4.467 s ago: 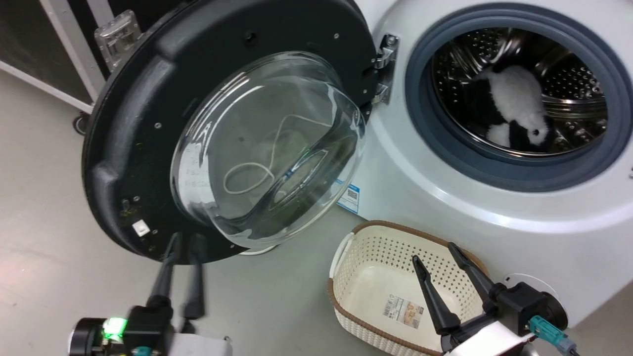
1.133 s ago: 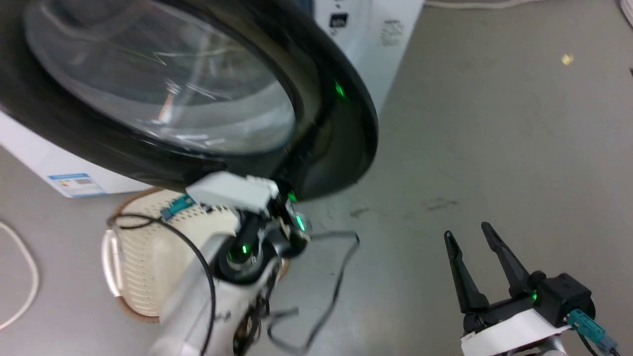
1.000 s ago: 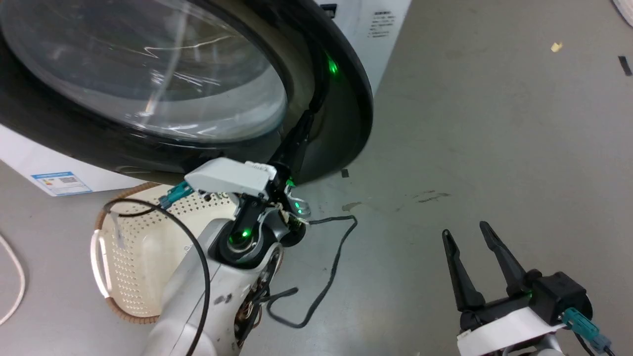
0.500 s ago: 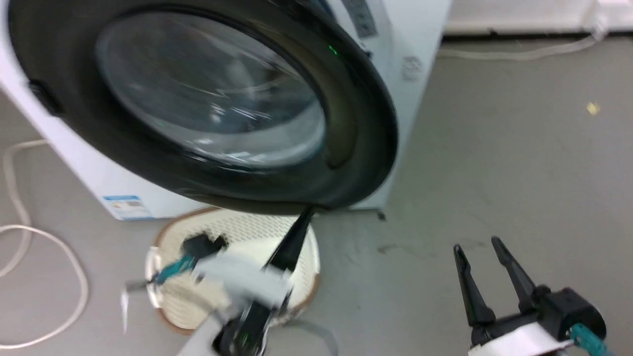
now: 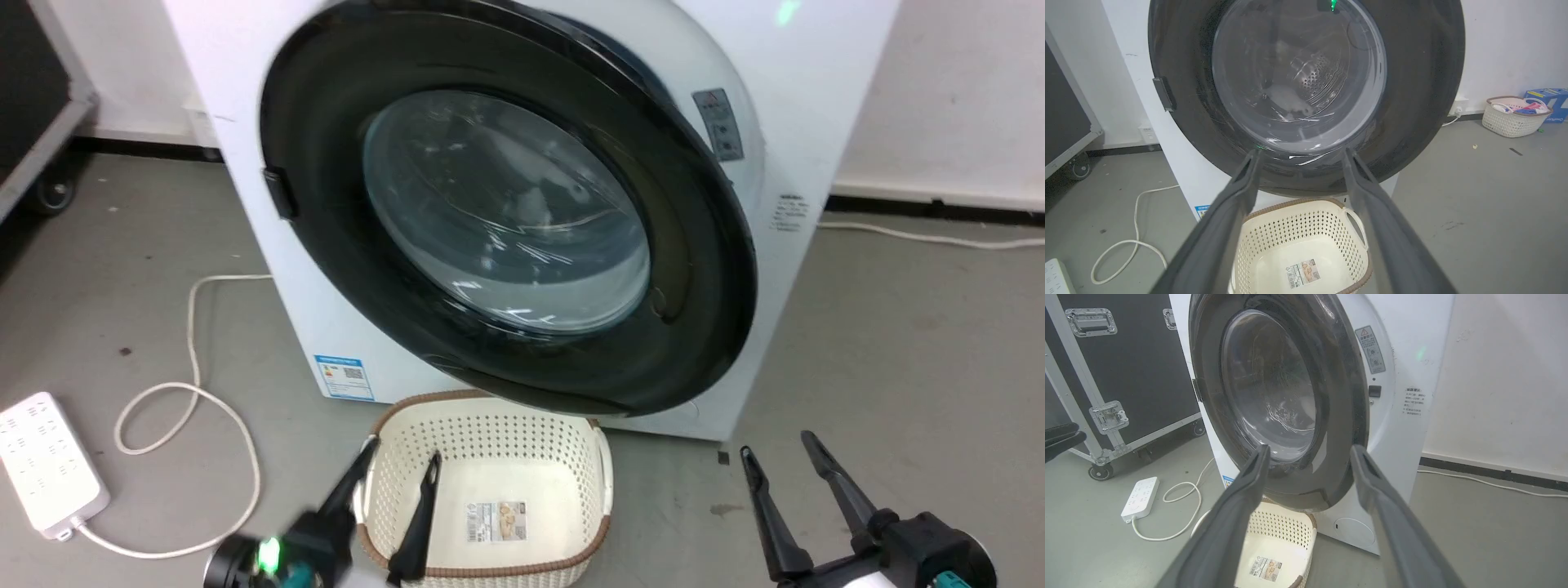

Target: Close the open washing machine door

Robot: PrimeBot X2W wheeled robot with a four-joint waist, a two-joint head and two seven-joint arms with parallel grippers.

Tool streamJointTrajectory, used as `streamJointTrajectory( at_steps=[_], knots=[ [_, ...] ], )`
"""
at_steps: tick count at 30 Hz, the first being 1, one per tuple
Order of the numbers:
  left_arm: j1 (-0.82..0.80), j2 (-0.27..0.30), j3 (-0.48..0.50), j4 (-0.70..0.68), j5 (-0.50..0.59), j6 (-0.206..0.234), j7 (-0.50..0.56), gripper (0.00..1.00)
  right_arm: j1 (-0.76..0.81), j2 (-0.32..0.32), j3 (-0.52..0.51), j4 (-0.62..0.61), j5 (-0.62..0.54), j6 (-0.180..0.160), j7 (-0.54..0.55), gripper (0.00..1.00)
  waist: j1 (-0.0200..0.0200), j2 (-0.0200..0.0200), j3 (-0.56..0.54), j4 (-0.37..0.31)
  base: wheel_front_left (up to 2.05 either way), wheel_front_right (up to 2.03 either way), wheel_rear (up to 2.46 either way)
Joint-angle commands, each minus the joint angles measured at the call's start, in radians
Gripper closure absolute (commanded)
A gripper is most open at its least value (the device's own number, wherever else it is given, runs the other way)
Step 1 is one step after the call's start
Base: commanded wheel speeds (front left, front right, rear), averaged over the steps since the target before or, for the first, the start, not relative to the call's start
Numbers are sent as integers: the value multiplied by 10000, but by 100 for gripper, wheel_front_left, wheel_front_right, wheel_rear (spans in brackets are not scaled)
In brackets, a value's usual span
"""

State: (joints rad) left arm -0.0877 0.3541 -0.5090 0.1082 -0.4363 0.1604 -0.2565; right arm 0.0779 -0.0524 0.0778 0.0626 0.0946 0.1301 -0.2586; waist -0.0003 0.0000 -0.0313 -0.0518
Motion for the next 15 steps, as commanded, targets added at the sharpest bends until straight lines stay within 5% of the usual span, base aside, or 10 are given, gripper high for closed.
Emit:
streamJointTrajectory(
  at_steps=[1,8,15],
  knots=[
    [417,-39,100,-172,673,135,-51,0,157,22,-24,-43,-82,6,-32,0,3,0,-159,174,0,0,0],
    [1627,-989,1768,-1123,1625,278,-52,0,529,15,-132,-4,-74,6,-32,0,3,0,-232,430,0,0,0],
    [2111,-1646,2650,-1055,2094,-490,-52,0,639,18,-121,134,-56,6,-32,0,3,0,-177,723,0,0,0]
  ],
)
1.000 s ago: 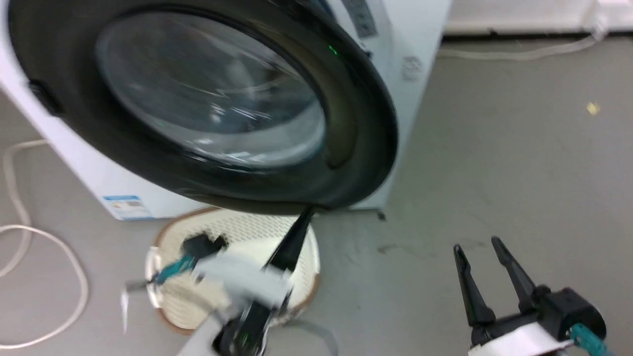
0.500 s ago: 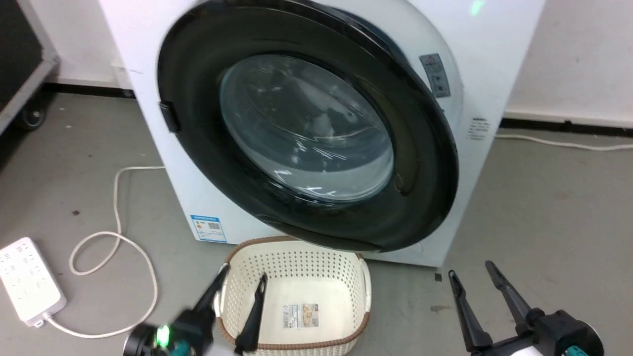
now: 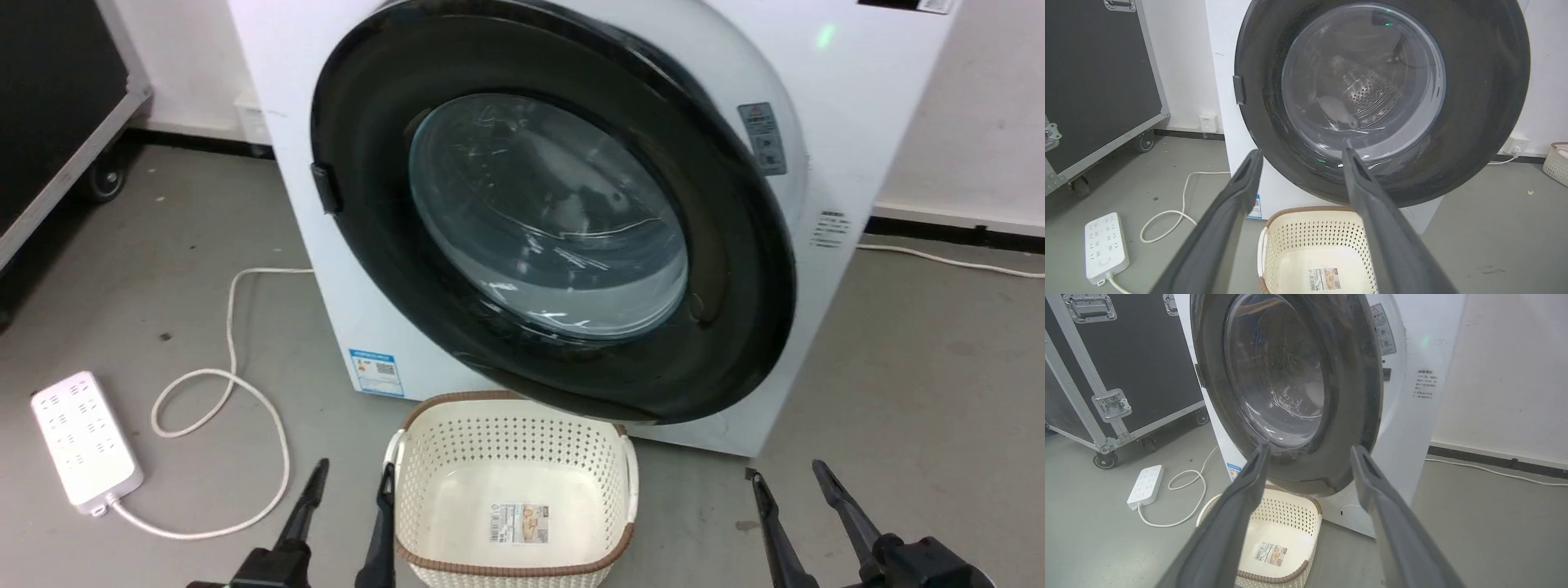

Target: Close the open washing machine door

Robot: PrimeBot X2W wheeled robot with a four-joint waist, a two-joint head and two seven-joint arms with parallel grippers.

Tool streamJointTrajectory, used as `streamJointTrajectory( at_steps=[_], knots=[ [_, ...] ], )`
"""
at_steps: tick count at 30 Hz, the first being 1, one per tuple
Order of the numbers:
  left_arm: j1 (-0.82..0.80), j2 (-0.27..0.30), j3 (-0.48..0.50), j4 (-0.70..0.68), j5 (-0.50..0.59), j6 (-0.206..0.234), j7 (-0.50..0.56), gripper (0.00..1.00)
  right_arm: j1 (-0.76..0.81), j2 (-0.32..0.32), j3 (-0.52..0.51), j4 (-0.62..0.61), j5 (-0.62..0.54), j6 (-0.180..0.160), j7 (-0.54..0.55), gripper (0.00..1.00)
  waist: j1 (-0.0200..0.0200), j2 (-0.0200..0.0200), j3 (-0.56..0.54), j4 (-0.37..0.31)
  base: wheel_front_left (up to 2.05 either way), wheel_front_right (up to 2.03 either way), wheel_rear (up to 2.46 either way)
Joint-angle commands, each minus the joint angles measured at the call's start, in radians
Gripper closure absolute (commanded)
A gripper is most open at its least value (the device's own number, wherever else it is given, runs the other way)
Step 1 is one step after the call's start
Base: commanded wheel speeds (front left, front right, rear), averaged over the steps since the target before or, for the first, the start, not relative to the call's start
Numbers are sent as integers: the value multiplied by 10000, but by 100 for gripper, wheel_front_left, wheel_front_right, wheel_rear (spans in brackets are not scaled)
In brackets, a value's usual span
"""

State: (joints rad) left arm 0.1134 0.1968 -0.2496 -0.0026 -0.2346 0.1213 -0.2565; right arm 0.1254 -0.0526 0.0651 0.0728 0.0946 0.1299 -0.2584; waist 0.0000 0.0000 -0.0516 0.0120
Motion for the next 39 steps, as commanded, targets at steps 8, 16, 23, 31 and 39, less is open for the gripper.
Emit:
streamJointTrajectory(
  at_steps=[8,16,23,31,39],
  knots=[
    [-146,-461,316,602,591,-844,-52,0,-224,-62,376,320,-56,8,22,100,0,0,405,746,0,0,0],
    [-1323,-943,185,353,1276,-1137,-53,0,-3305,-1828,1134,-46,791,8,1254,100,0,0,2358,1682,0,0,0],
    [-1990,-1192,114,404,1449,-1212,-53,0,-5506,-3122,1149,1116,1658,8,2215,100,0,0,3118,1920,0,0,0],
    [-2368,-1356,114,511,1482,-1311,-53,0,-7221,-3412,-279,3215,2006,8,2672,100,0,0,3487,2066,0,0,0],
    [-2661,-1420,76,511,1507,-1327,-53,0,-8645,-3427,-1294,4603,1614,8,2568,100,0,0,3884,2197,0,0,0]
  ],
)
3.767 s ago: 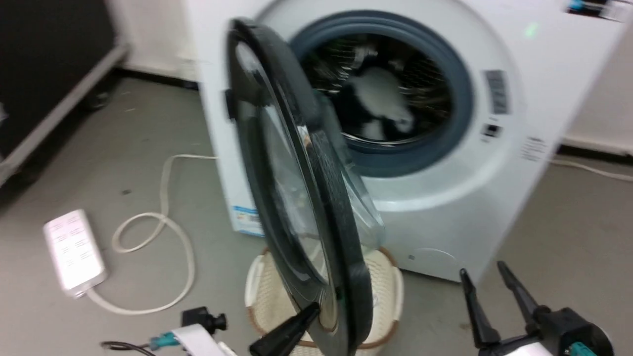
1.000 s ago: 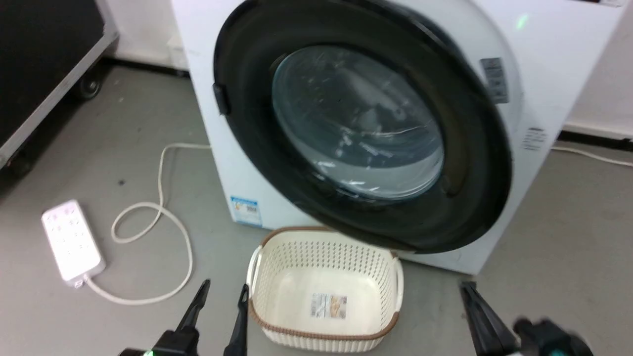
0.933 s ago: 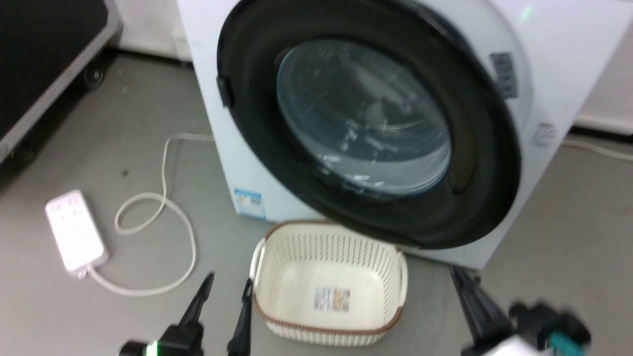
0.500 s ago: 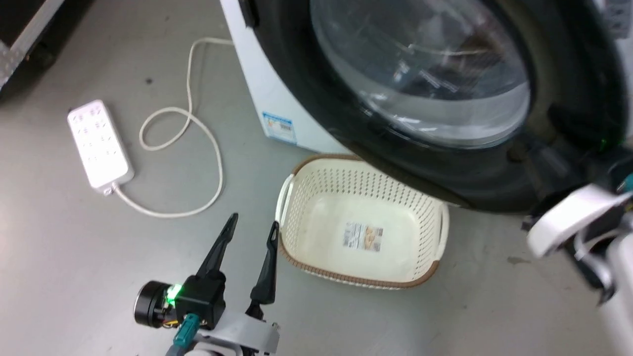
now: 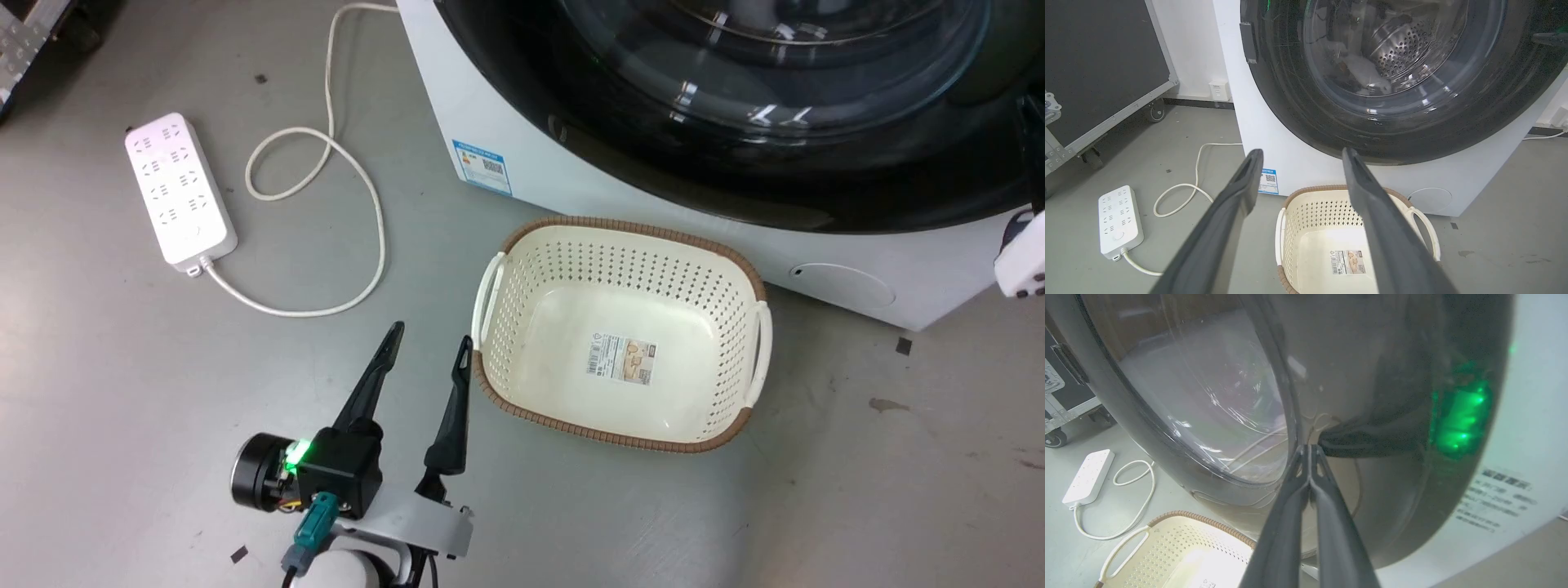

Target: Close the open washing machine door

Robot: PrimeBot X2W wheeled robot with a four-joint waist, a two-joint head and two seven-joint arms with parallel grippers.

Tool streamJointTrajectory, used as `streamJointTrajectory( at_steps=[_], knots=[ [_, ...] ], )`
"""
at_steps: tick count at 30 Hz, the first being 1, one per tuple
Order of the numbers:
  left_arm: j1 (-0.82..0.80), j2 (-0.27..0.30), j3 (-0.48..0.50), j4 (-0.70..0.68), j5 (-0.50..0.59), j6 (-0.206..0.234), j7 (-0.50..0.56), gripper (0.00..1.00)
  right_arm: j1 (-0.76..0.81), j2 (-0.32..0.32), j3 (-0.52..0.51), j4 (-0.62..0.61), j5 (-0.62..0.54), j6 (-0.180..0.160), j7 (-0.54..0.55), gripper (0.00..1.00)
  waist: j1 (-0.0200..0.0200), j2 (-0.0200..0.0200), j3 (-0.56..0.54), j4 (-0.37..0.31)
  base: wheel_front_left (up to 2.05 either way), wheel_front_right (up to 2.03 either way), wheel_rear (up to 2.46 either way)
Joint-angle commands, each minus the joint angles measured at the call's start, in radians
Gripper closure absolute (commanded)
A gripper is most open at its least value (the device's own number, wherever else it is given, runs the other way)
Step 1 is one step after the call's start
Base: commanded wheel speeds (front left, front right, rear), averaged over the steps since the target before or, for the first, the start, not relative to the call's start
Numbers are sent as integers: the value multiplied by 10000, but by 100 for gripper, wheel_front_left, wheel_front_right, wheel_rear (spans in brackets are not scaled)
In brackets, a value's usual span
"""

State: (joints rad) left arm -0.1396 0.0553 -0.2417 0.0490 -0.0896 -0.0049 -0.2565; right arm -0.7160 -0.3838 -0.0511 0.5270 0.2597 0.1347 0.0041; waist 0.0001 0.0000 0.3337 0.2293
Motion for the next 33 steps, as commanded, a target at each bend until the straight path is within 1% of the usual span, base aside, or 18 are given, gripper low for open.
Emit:
streamJointTrajectory(
  at_steps=[1,8,11,15,16,17,20,24,25,26,27,28,29,30,31,32,33],
  knots=[
    [-152,-9,-12,-2,60,-65,-53,0,-402,-113,-229,212,-86,-40,-78,100,-1,0,55,36,0,0,0],
    [-172,-30,0,108,79,-45,-53,0,-997,84,-528,996,-396,-40,-416,100,-1,0,-46,9,0,0,0],
    [-102,-34,51,164,84,-45,-53,0,-791,291,-394,1145,-377,-40,-713,100,-1,0,-317,-78,0,0,0],
    [22,-36,135,240,106,-84,-53,0,-101,581,35,1084,-247,-40,-1202,100,-1,0,-899,-272,0,0,0],
    [76,-36,177,272,112,-85,-53,0,110,687,97,1038,-138,-40,-1314,72,-1,0,-1068,-337,0,0,0],
    [151,-37,229,337,93,-79,-53,0,341,813,198,960,9,-40,-1407,0,-1,0,-1246,-402,0,0,0],
    [405,-38,441,634,-68,-13,-53,0,1152,1076,507,584,418,-40,-1676,0,-1,0,-1816,-642,0,0,0],
    [780,-24,742,817,-132,134,-53,0,2471,1254,827,-288,324,-40,-2106,0,-1,0,-2594,-1047,0,0,0],
    [780,-24,742,817,-132,134,-53,0,2471,1254,827,-288,324,-40,-2106,0,-1,0,-2594,-1047,0,0,0],
    [1000,-23,920,890,-272,156,-53,0,3180,1386,751,-832,138,-40,-2255,0,-1,0,-2933,-1242,0,0,0],
    [1000,-23,920,890,-272,156,-53,0,3180,1386,751,-832,138,-40,-2255,0,-1,0,-2933,-1242,0,0,0],
    [1177,20,1030,892,-270,169,-53,0,3895,1446,742,-1415,-274,-40,-2340,0,-1,0,-3201,-1421,0,0,0],
    [1284,54,1044,888,-224,178,-53,0,4233,1542,645,-1697,-409,-40,-2378,0,-1,0,-3327,-1511,0,0,0],
    [1284,54,1044,888,-224,178,-53,0,4233,1542,645,-1697,-409,-40,-2378,0,-1,0,-3327,-1511,0,0,0],
    [1460,95,1050,864,-158,176,-53,0,4864,1811,316,-2222,-555,-40,-2426,0,-1,0,-3525,-1637,0,0,0],
    [1460,95,1050,864,-158,176,-53,0,4864,1811,316,-2222,-555,-40,-2426,0,-1,0,-3525,-1637,0,0,0],
    [1523,123,1033,835,-111,158,-53,0,5188,1946,143,-2508,-637,-40,-2448,0,-1,0,-3588,-1673,0,0,0]
  ],
)
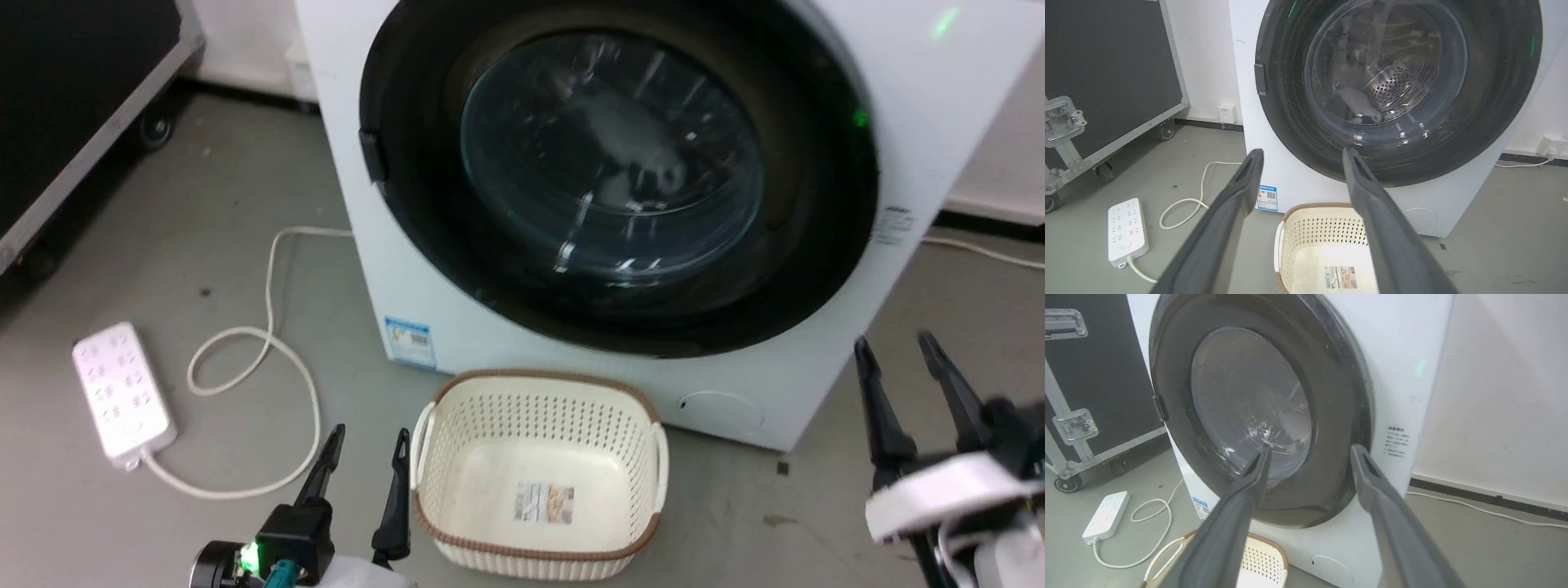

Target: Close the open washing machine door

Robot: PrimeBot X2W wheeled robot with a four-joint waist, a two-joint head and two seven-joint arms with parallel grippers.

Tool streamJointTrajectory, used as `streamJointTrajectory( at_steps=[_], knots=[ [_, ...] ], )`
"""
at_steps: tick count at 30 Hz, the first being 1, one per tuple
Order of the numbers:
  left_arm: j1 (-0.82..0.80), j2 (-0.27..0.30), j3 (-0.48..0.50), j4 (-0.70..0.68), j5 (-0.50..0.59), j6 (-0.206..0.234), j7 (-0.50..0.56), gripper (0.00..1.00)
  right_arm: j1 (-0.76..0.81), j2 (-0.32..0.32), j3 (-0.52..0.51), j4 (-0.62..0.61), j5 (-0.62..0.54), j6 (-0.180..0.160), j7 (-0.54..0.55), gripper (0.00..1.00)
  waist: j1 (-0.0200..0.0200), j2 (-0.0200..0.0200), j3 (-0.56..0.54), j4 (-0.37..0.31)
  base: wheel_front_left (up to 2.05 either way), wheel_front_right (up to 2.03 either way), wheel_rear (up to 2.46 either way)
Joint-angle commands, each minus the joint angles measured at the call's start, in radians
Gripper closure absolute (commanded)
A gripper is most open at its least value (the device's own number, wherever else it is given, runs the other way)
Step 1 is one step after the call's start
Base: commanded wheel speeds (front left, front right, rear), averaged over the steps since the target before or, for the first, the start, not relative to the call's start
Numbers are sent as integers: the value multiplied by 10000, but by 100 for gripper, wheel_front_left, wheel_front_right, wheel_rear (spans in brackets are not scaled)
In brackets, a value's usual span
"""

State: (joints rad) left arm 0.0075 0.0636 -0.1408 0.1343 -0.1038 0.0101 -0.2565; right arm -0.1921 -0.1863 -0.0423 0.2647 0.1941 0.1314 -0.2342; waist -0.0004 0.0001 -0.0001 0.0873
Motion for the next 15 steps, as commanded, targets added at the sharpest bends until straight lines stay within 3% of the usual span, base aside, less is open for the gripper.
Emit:
streamJointTrajectory(
  at_steps=[1,7,15],
  knots=[
    [107,61,20,-41,65,-1,-53,0,282,105,-92,-184,-94,-7,-89,0,4,-1,-312,-286,0,0,0],
    [437,54,109,-162,-18,-87,-53,0,2083,981,-401,-1513,-579,-7,-177,0,4,-1,-489,-465,0,0,0],
    [936,60,108,-224,123,-274,-53,0,2966,1324,-287,-1908,-1519,-7,-253,0,4,-1,-570,-491,0,0,0]
  ],
)
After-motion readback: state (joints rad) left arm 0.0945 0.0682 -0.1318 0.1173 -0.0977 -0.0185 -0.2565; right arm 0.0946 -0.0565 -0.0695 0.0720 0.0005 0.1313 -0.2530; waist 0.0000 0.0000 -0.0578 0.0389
